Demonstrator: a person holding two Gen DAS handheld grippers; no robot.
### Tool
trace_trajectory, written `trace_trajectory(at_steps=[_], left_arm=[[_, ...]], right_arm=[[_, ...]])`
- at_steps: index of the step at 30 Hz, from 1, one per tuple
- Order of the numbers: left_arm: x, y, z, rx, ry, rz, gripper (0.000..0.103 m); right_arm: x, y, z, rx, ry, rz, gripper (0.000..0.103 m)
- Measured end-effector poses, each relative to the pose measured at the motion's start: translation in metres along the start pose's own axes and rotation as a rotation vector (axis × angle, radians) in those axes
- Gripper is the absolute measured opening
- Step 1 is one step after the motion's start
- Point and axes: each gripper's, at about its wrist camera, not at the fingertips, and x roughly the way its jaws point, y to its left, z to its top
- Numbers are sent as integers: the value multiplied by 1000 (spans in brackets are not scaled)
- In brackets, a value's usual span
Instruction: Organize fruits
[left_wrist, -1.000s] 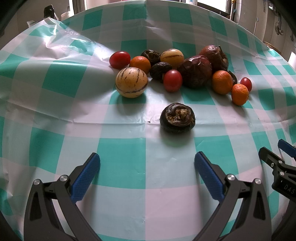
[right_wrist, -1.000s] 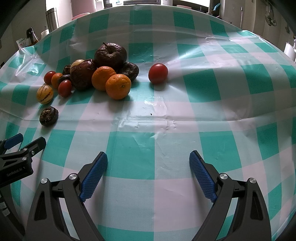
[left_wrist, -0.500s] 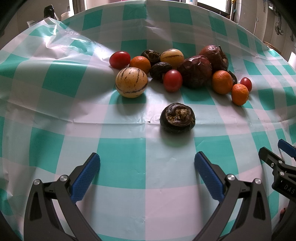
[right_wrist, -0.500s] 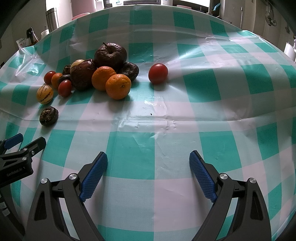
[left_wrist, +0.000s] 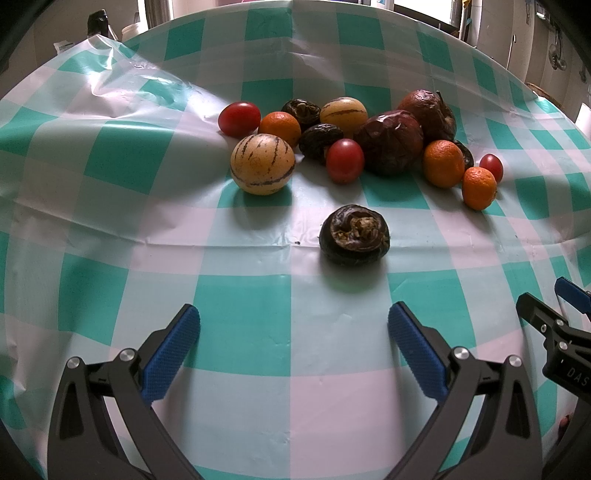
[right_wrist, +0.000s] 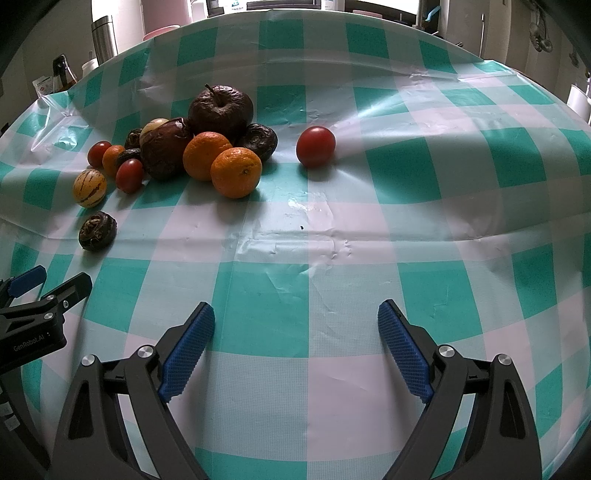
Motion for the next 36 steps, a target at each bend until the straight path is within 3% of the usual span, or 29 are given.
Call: trace_trajectory(at_steps=[36], left_arm=[[0,0,0,0,0,0,102]], right_arm=[[0,0,3,11,1,-8,88]])
